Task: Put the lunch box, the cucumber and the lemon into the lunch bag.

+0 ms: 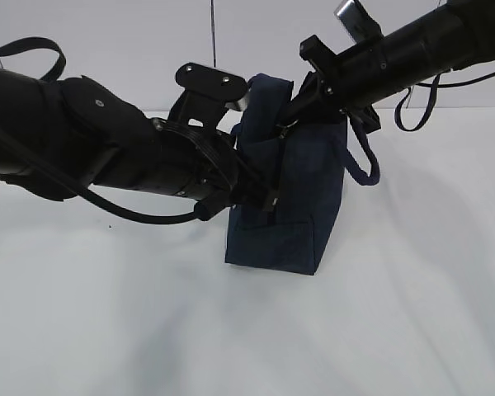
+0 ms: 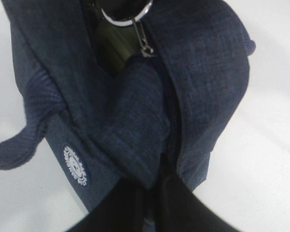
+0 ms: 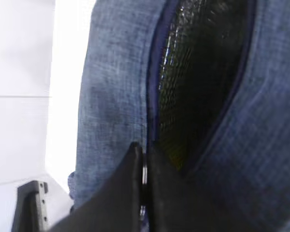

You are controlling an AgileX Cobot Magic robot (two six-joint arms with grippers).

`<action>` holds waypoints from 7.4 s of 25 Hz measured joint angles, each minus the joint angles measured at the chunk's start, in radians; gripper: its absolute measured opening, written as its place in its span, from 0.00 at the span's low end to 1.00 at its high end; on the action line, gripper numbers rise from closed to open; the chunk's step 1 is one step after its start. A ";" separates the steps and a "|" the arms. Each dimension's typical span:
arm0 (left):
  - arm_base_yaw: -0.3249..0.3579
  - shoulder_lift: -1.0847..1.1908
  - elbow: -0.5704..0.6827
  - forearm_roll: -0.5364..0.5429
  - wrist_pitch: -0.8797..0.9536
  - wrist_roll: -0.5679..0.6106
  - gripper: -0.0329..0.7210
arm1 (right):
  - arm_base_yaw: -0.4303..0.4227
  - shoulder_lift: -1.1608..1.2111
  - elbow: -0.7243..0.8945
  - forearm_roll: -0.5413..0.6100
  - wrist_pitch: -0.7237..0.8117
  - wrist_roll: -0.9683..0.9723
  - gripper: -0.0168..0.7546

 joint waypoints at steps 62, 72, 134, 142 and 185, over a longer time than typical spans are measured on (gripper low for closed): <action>0.000 0.000 0.000 0.024 0.019 0.000 0.04 | 0.061 -0.140 0.106 -0.028 -0.065 -0.287 0.03; 0.000 0.000 0.000 0.024 0.021 0.000 0.04 | 0.061 -0.177 0.227 0.107 -0.141 -0.396 0.03; 0.273 0.022 -0.074 -0.517 0.553 0.000 0.44 | 0.061 -0.186 0.235 0.163 -0.149 -0.464 0.03; 0.273 0.049 -0.076 -0.517 0.558 0.000 0.30 | 0.061 -0.186 0.235 0.163 -0.148 -0.464 0.03; 0.273 0.067 -0.078 -0.513 0.570 0.000 0.04 | 0.032 -0.141 0.220 0.166 -0.345 -0.186 0.03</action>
